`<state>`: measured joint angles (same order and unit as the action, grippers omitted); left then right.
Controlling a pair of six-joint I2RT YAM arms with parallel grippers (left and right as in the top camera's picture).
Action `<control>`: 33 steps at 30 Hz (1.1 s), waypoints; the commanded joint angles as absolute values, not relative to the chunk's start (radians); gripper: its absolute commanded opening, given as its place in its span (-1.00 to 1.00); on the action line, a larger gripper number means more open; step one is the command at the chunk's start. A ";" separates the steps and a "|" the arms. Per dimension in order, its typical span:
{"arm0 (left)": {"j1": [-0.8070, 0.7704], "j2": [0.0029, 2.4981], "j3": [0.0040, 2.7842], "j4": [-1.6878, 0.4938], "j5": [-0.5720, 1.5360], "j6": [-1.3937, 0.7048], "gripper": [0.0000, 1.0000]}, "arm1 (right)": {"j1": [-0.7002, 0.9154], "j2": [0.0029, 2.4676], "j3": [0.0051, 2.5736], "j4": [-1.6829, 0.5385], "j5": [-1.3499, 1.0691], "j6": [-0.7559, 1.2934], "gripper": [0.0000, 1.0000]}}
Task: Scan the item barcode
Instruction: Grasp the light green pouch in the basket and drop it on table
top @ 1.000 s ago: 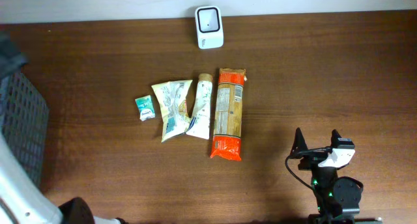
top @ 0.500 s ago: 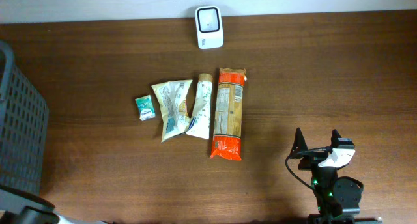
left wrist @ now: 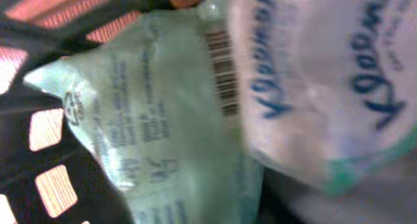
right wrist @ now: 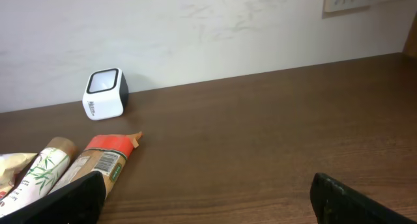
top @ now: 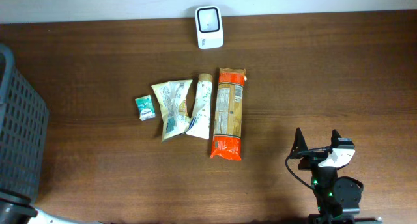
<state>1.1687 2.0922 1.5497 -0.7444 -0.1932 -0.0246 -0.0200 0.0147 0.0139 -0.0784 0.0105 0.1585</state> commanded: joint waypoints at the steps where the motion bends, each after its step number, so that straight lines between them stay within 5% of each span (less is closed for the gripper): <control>1: 1.183 2.126 1.539 -0.736 -0.130 -0.030 -1.00 | -0.028 0.008 0.006 -0.081 0.012 0.162 0.97; 18: 1.118 1.843 2.166 -1.122 0.649 -0.119 -1.00 | -0.028 0.008 0.006 -0.081 0.012 0.162 0.97; 23: 0.812 1.634 2.165 -1.285 0.667 -0.027 -1.00 | -0.028 0.008 0.006 -0.081 0.012 0.162 0.97; 26: 0.511 1.634 2.135 -1.384 0.442 -0.021 -1.00 | -0.028 0.008 0.006 -0.081 0.012 0.162 0.97; 30: 0.141 1.694 1.922 -1.317 0.269 -0.022 -1.00 | -0.028 0.008 0.006 -0.081 0.012 0.162 0.97; 33: 0.008 1.757 1.748 -1.215 0.261 -0.056 -1.00 | -0.028 0.008 0.006 -0.081 0.012 0.162 0.97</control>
